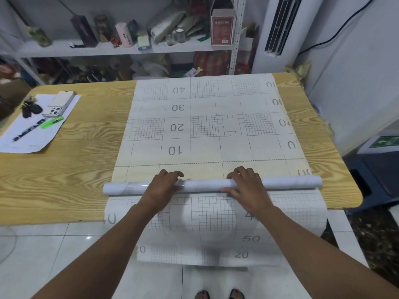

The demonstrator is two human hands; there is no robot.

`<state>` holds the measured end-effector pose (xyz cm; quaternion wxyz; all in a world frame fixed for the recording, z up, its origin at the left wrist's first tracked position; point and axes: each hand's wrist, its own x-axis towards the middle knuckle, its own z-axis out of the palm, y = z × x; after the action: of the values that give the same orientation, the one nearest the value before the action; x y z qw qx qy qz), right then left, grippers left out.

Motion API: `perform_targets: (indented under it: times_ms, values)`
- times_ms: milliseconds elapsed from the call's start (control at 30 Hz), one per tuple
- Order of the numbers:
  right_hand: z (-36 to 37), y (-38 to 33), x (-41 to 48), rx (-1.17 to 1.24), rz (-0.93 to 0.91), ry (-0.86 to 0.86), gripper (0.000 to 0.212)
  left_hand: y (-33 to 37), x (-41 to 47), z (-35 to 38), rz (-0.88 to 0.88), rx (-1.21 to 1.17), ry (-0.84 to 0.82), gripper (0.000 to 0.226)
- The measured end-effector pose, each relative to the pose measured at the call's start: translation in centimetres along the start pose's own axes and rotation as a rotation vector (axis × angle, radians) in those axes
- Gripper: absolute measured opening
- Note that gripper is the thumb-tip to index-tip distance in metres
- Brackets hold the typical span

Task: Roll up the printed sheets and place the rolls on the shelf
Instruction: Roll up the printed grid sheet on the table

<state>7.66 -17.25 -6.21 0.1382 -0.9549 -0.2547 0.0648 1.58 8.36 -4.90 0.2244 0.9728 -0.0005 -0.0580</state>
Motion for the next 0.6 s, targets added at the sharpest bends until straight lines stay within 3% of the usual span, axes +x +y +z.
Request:
perform_targets:
  times_ms: [233, 400, 600]
  values:
    - [-0.4, 0.1, -0.2, -0.001, 0.017, -0.023, 0.047, 0.4, -0.4, 0.1, -0.026, -0.045, 0.011, 0.019]
    - [-0.5, 0.0, -0.3, 0.038, 0.012, -0.039, 0.054, -0.6, -0.5, 0.6, 0.077, 0.034, 0.022, 0.018]
    - [-0.3, 0.0, -0.2, 0.022, 0.01, -0.025, 0.043, -0.7, -0.8, 0.7, 0.034, -0.025, 0.018, 0.028]
